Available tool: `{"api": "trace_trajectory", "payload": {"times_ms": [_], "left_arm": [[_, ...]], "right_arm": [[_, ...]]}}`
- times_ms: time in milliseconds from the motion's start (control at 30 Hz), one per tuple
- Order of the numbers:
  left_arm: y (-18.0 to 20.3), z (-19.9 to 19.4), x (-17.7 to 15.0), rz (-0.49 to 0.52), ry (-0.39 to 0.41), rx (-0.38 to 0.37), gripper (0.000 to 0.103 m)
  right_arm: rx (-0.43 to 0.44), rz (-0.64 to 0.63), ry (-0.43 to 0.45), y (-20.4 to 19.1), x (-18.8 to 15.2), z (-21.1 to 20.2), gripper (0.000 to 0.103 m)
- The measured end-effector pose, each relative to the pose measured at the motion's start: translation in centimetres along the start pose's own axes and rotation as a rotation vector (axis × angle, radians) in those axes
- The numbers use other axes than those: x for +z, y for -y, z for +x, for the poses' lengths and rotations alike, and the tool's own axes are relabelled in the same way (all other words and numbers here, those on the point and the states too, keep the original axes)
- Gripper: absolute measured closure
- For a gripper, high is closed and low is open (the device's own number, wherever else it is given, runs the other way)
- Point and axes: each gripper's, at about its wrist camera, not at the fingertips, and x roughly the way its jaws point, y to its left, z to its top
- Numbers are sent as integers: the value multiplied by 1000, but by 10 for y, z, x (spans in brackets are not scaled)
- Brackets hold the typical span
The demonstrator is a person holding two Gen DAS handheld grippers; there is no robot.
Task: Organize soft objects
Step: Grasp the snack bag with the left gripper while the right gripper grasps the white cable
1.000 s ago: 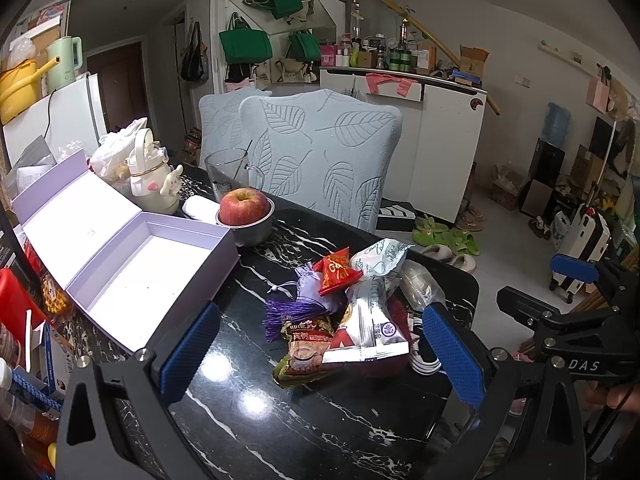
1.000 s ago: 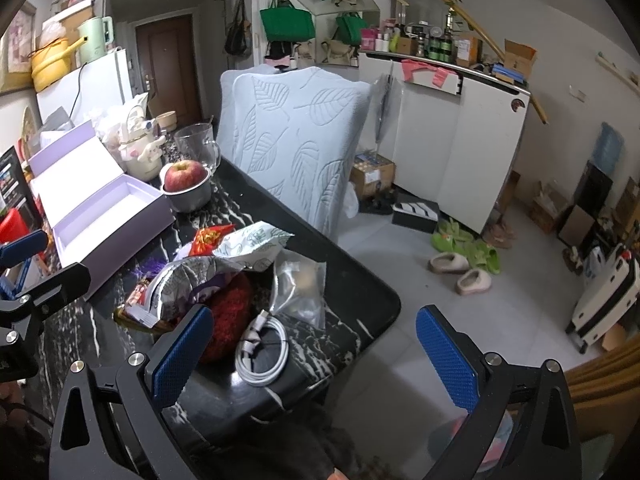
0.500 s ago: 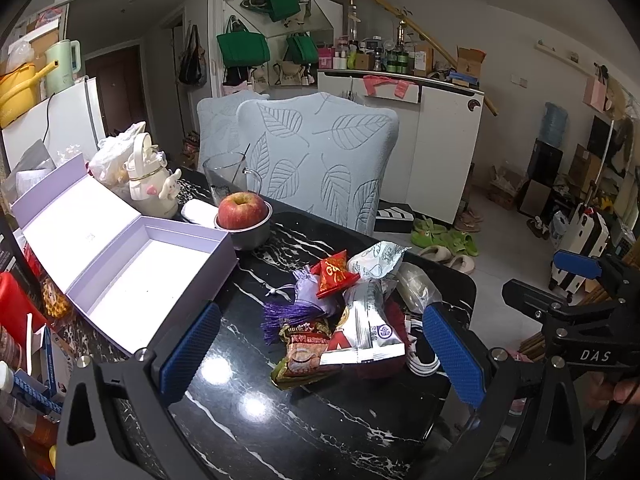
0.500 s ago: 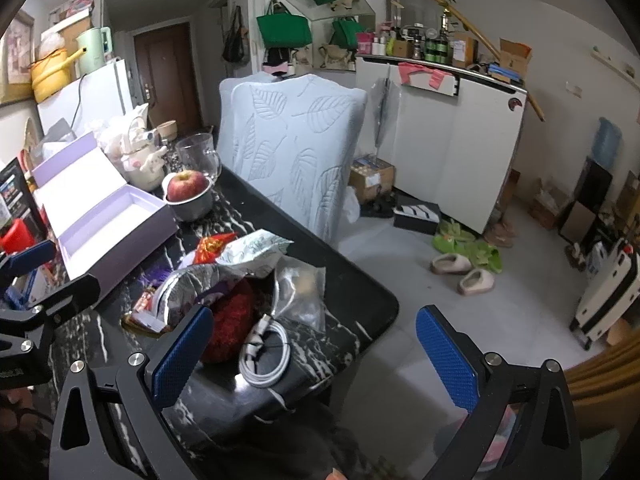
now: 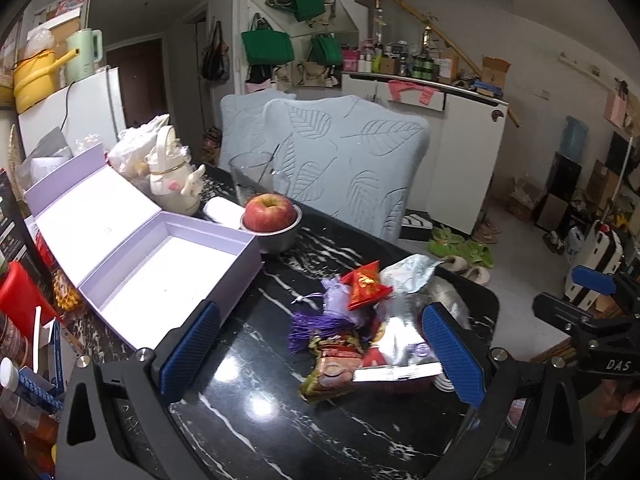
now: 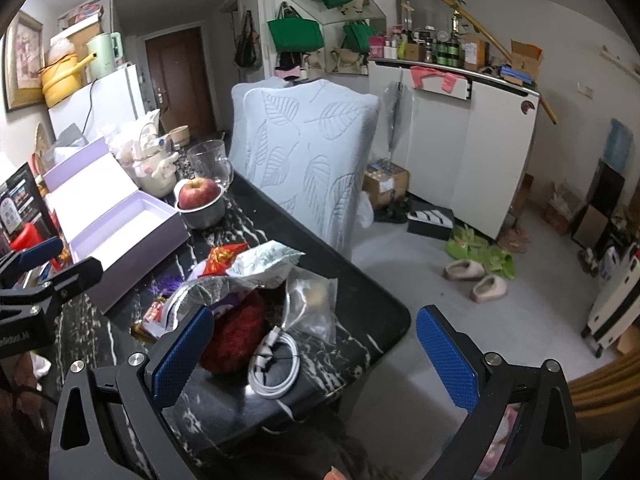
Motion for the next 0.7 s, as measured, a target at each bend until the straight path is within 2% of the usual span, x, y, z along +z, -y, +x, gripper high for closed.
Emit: {"api": "trace_trajectory", "payload": {"times_ms": [267,467,567,700], "left_arm": [[-10,29,-12,-16,-54,83,0],[-14,57,-24,-31,-130,67,0],[-13,68,-30,-21,-157,82,0],[-13,84,-35,-10,-197,94,0]], "right_arm": [[25,-1,-44,5,-4,27,0],[47,-8,-85,8,-10,53,0],[66,-1,-103,10,-14,65,0],[52,-17,-122,10,-19,78,0]]}}
